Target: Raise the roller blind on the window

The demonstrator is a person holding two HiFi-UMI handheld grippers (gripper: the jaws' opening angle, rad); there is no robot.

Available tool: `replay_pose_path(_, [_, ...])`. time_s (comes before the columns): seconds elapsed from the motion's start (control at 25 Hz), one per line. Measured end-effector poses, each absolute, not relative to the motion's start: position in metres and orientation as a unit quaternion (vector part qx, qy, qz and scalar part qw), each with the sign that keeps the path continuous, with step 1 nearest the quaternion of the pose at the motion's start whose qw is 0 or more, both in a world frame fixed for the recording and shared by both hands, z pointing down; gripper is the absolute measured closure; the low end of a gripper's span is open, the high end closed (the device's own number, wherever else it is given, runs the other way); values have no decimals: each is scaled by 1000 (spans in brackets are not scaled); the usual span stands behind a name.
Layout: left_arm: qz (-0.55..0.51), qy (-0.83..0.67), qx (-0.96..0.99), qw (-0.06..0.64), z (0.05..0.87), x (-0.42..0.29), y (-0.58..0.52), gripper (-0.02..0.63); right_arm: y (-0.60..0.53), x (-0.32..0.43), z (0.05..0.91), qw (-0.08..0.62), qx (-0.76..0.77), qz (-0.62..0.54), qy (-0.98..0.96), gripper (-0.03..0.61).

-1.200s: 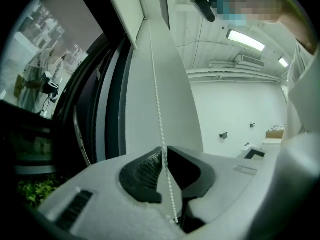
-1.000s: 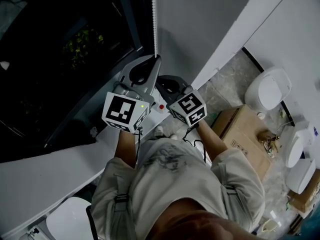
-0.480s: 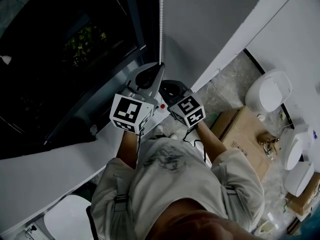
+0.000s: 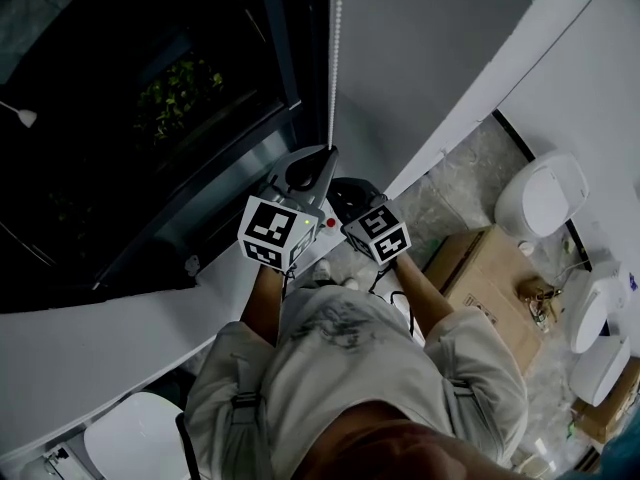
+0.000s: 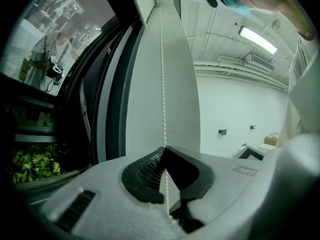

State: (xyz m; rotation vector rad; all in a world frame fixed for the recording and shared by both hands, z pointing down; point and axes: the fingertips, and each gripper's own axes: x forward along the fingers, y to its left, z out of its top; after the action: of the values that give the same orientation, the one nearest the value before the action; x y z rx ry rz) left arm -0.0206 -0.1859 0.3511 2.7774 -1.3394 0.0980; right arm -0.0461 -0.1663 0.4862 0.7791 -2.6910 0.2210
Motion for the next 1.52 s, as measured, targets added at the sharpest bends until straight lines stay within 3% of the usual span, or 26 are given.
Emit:
replay_pose_path(1.16, [67, -426, 900, 68, 406, -25, -182, 603, -160, -46, 540, 221, 271, 100, -931, 566])
replay_pose_path(1.52, [63, -427, 900, 67, 407, -30, -181, 603, -153, -41, 528, 191, 271, 99, -938, 560])
